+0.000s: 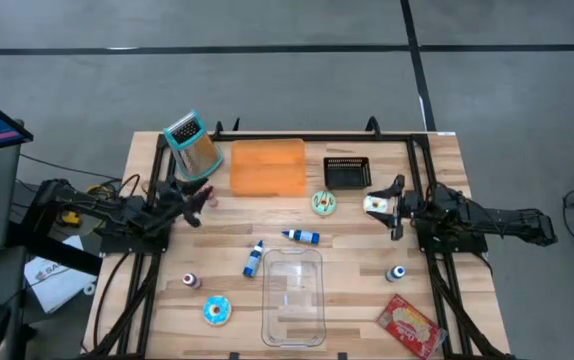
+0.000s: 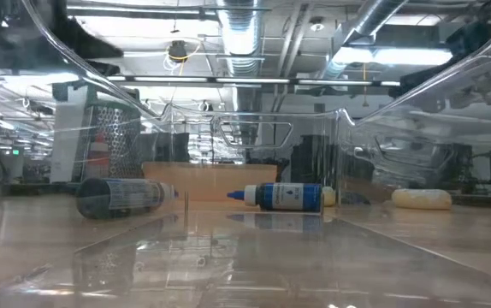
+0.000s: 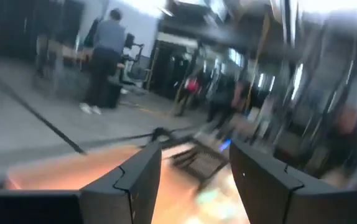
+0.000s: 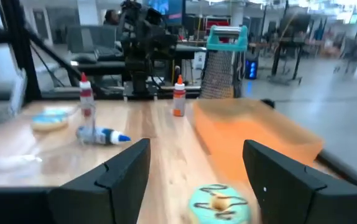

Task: Pick & Place Food Item
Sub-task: Put the white doughnut into the black bin

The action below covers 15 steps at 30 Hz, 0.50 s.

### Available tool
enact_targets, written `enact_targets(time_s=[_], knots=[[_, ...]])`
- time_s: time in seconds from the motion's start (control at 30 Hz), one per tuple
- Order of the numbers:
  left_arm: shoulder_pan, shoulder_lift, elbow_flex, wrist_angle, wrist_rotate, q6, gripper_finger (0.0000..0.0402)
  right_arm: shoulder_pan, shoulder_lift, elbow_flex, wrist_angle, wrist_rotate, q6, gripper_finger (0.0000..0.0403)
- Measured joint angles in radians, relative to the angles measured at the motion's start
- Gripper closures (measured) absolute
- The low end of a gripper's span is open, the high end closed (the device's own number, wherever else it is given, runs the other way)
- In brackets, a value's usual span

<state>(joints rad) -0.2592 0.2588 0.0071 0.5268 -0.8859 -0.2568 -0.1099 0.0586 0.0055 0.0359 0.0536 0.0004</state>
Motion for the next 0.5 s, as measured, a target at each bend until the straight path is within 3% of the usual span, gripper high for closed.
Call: enact_targets(time_s=[0.13, 0.2, 0.37, 0.5], knots=[[0.0, -0.001, 0.0, 0.076, -0.05, -0.225, 0.0215, -0.015, 0.0, 0.0, 0.002, 0.0, 0.075, 0.0154], [0.0, -0.001, 0.0, 0.109, -0.058, -0.258, 0.0215, -0.02, 0.0, 0.0, 0.004, 0.0, 0.107, 0.0154], [0.0, -0.001, 0.0, 0.234, -0.072, -0.301, 0.0215, -0.023, 0.0, 0.0, 0.075, 0.001, 0.438, 0.0154], [0.0, -0.001, 0.0, 0.273, -0.114, -0.297, 0.0215, -0.031, 0.002, 0.0, 0.168, 0.013, 0.503, 0.0154]])
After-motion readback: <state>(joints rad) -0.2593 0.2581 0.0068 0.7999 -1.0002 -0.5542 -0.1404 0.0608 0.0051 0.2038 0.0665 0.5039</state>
